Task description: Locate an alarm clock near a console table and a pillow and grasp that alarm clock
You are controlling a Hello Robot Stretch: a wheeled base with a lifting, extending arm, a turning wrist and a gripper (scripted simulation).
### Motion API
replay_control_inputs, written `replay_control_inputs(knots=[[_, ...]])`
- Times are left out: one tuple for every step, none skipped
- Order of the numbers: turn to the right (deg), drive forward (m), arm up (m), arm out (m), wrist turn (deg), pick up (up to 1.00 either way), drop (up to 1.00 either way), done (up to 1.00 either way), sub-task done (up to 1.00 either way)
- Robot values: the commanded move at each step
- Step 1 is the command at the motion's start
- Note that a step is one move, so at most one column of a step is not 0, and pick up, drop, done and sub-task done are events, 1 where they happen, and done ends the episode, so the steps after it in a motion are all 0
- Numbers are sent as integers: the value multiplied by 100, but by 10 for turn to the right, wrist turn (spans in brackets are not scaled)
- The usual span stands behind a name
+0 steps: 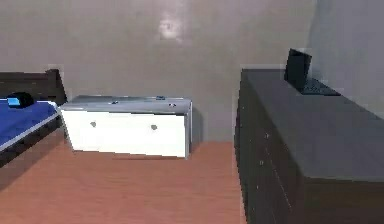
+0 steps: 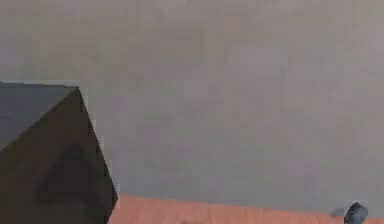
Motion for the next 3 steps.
replay_control_inputs(knots=[[0,100,0,0,0,0,0,0,0],[-150,0,0,0,0,0,0,0,0],[0,10,0,0,0,0,0,0,0]])
